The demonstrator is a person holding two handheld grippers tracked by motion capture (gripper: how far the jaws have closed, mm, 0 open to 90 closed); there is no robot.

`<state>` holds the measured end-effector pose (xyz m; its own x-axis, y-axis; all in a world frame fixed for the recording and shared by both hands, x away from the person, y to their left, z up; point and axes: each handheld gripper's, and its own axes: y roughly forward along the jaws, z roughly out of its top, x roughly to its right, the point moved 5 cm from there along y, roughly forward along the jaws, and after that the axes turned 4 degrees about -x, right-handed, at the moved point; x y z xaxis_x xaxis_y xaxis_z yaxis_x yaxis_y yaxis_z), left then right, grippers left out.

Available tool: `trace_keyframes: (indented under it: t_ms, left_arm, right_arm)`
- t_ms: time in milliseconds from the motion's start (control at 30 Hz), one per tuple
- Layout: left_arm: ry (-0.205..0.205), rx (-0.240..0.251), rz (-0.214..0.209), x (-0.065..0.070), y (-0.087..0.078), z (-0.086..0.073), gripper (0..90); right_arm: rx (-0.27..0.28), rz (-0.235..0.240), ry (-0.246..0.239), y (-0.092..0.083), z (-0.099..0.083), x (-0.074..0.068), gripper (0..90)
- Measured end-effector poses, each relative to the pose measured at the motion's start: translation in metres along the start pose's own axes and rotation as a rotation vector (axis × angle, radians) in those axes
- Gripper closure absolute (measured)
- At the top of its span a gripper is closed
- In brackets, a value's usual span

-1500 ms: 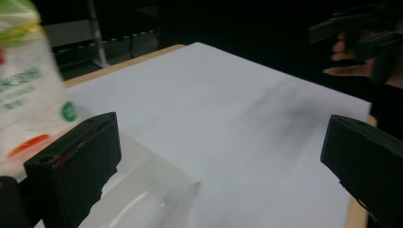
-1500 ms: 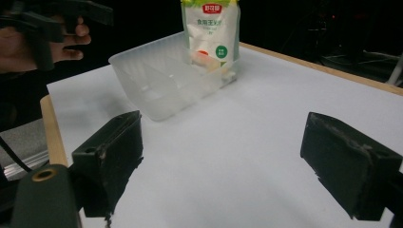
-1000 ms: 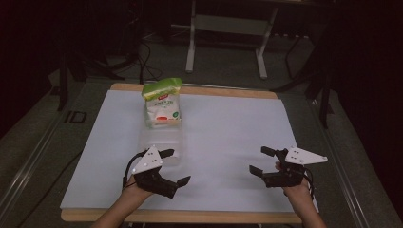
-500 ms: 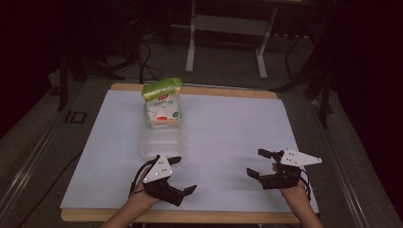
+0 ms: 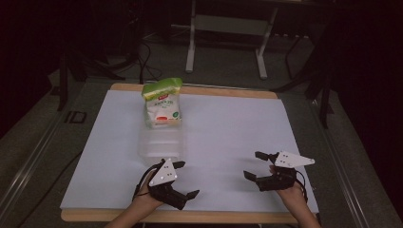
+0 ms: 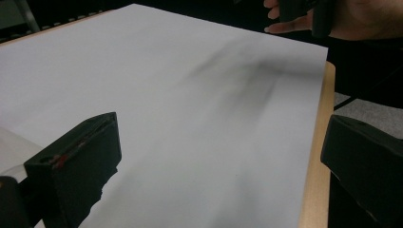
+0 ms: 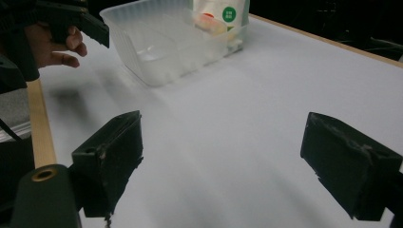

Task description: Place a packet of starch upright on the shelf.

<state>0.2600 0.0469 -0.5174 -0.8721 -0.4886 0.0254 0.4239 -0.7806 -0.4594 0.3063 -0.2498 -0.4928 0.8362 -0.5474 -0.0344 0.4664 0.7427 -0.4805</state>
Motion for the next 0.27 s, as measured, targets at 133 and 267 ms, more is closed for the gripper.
trace_keyframes:
  t_ms: [133,267]
  left_arm:
    - [0.004,0.005,0.004,-0.0002,-0.0003,-0.0007,0.0]
    - [0.008,0.001,0.008,-0.0007,-0.0003,-0.0011,0.0]
  right_arm:
    - [-0.002,-0.001,0.003,0.0005,-0.0011,0.0007,13.8]
    - [-0.004,-0.003,0.007,0.0003,-0.0015,0.0012,13.8]
